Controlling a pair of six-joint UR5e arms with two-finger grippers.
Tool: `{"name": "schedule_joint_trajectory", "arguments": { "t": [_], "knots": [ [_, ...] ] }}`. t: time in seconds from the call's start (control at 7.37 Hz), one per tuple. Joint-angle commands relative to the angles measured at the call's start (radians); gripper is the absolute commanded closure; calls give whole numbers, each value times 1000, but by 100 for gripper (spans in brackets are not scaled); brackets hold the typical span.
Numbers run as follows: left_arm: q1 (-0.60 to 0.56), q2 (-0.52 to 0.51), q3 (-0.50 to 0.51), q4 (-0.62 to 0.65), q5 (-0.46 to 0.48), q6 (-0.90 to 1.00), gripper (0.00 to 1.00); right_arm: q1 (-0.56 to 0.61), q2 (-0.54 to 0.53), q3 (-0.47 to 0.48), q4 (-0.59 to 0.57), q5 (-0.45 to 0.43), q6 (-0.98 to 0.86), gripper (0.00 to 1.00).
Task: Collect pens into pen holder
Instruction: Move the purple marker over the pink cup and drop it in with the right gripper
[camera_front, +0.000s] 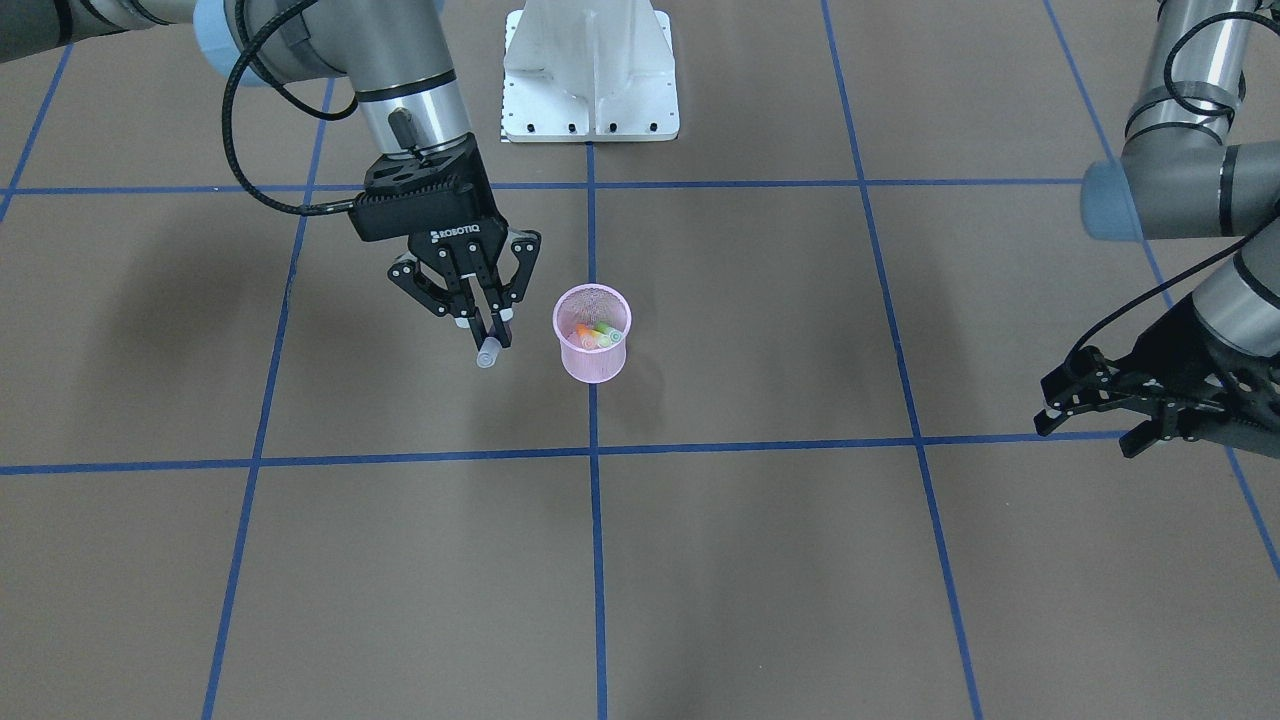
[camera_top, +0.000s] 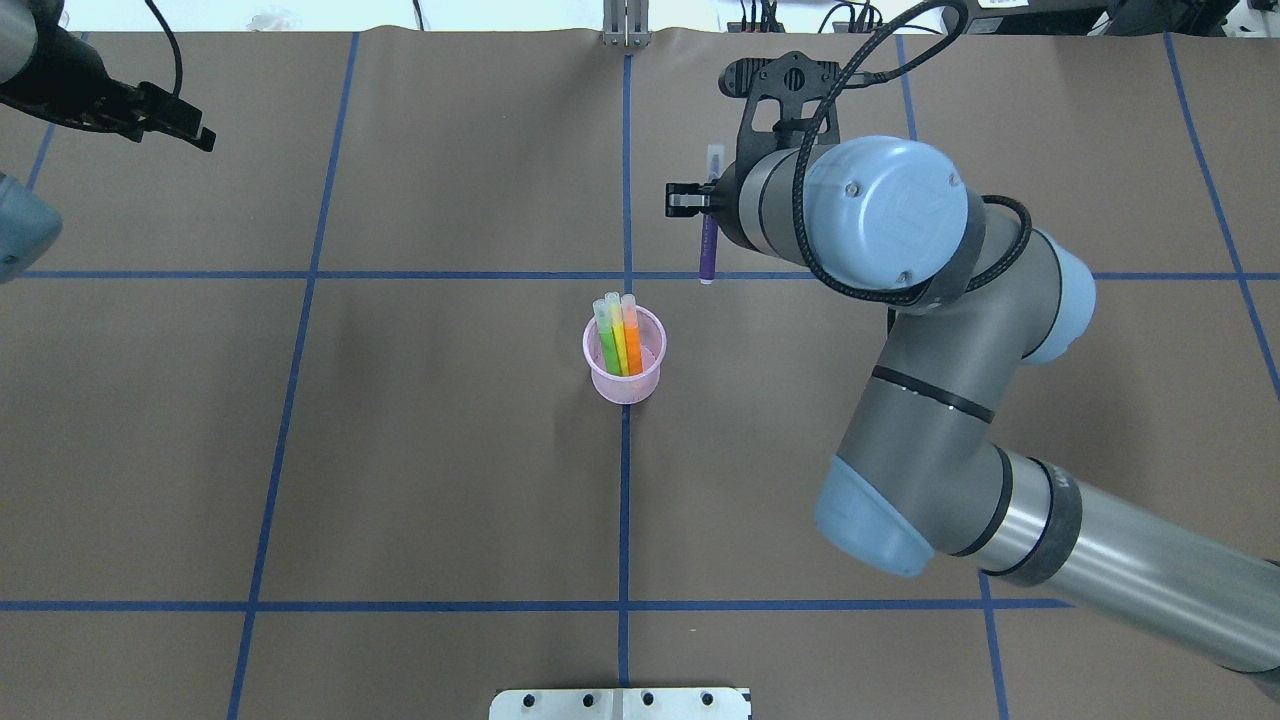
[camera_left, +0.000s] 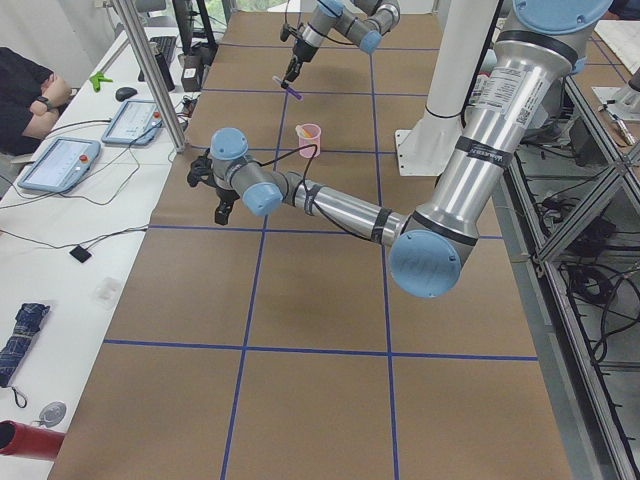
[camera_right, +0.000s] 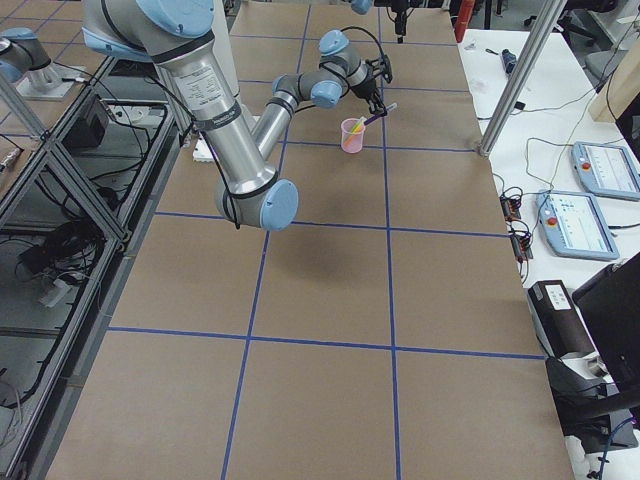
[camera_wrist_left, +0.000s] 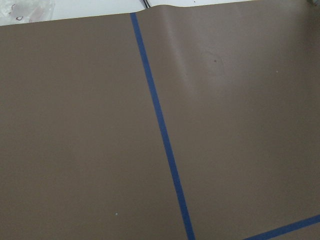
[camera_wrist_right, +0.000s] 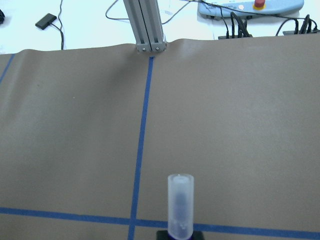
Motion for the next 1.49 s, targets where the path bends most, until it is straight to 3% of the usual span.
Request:
{"name": "schedule_joint_trajectory", "arguments": {
  "t": [0.0, 0.27, 0.41, 1.36],
  "knots": [
    [-10, 5, 10, 25, -8, 34, 1, -144, 33, -5, 11, -266, 2, 100],
    [-10, 25, 11, 22, -8, 34, 1, -238, 39, -13, 11, -397, 1, 100],
    [-10, 25, 11, 22, -6, 34, 1, -248, 42, -37, 11, -420, 1, 100],
    [-6, 28, 25, 11, -3, 35, 1, -253, 41, -105, 23, -433, -7, 100]
  ]
}}
